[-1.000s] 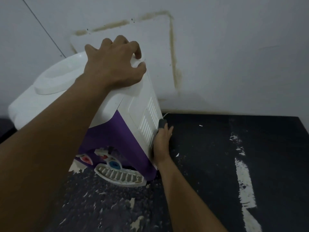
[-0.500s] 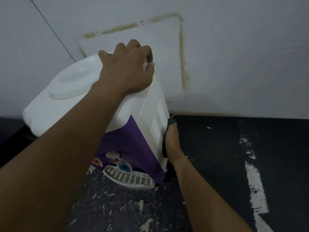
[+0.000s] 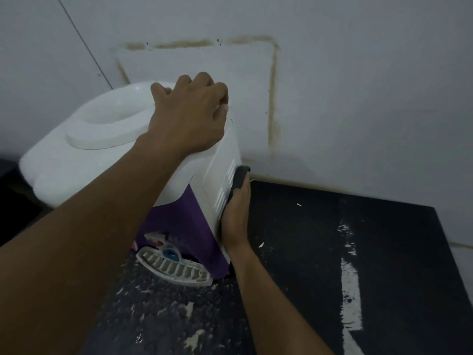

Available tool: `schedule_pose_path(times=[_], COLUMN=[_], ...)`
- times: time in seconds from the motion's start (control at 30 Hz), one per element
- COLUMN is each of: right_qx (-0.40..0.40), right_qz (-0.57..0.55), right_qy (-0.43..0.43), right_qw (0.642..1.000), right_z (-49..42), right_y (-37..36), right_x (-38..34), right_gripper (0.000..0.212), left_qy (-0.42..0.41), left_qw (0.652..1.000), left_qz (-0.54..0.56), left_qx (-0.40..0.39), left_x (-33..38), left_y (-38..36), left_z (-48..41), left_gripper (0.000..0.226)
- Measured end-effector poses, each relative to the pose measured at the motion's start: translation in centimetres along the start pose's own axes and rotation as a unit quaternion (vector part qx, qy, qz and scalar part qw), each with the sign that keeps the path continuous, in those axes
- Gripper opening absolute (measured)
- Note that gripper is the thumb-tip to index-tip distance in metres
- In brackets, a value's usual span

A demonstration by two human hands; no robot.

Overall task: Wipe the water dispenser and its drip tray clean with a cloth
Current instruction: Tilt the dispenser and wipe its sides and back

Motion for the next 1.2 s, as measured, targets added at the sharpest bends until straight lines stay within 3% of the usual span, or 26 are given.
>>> schedule_pose_path(times=[0.07, 0.17, 0.23, 0.3, 0.43, 0.57, 0.77, 0.97, 1.03, 1.2], right_qx=[0.006, 0.034, 0.037, 0.027, 0.004, 0.014, -0.039, -0.046, -0.034, -0.021], right_qz=[-0.006, 0.020, 0.056, 0.038, 0.029, 0.064, 0.097, 0.178, 0.154, 0.129], right_qy=[-0.026, -0.151, -0.183, -0.154, 0.003, -0.095, 0.038, -0.169, -0.146, 0.013], right_qw=[1.000, 0.988, 0.981, 0.987, 1.000, 0.993, 0.994, 0.968, 0.977, 0.991], right_z=[0.3, -1.0, -2.6, -3.6, -1.7, -2.3, -0.9, -4.4, -4.7, -2.4], right_y=[0.8, 1.0, 0.4, -0.6, -0.8, 0.2, 0.2, 1.6, 0.7, -0.3], right_x=[1.3, 3.5, 2.7, -0.2, -4.0, -1.0, -4.6, -1.3, -3.3, -6.6], right_gripper=[0.066, 0.084, 0.076, 0.067, 0.060, 0.062, 0.059, 0.059, 0.057, 0.059], left_qy=[0.003, 0.009, 0.011, 0.018, 0.024, 0.027, 0.024, 0.018, 0.013, 0.006], left_qw=[1.000, 1.000, 1.000, 1.000, 1.000, 0.999, 0.999, 0.999, 0.999, 0.999], left_qz=[0.009, 0.015, 0.017, 0.016, 0.009, 0.008, 0.000, -0.006, -0.006, -0.005], left_qx=[0.010, 0.019, 0.014, 0.006, 0.019, 0.017, 0.029, 0.035, 0.036, 0.037], left_x=[0.0, -0.1, -0.1, 0.1, -0.1, -0.1, -0.3, -0.2, -0.3, -0.4], left_y=[0.1, 0.2, 0.2, 0.2, 0.4, 0.3, 0.4, 0.5, 0.4, 0.1], left_z=[0.0, 0.1, 0.1, 0.1, 0.1, 0.1, 0.2, 0.2, 0.2, 0.3], left_gripper=[0.026, 0.024, 0.024, 0.025, 0.024, 0.023, 0.020, 0.020, 0.022, 0.030])
Point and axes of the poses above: each hand's wrist, its own z-axis away from the middle knuckle, its own y-axis out of the back of the hand, x = y × z, the point moved 7 cm from there along -z, towards the middle knuckle, and after that the axes turned 14 degrees about x, right-handed, at the moved point
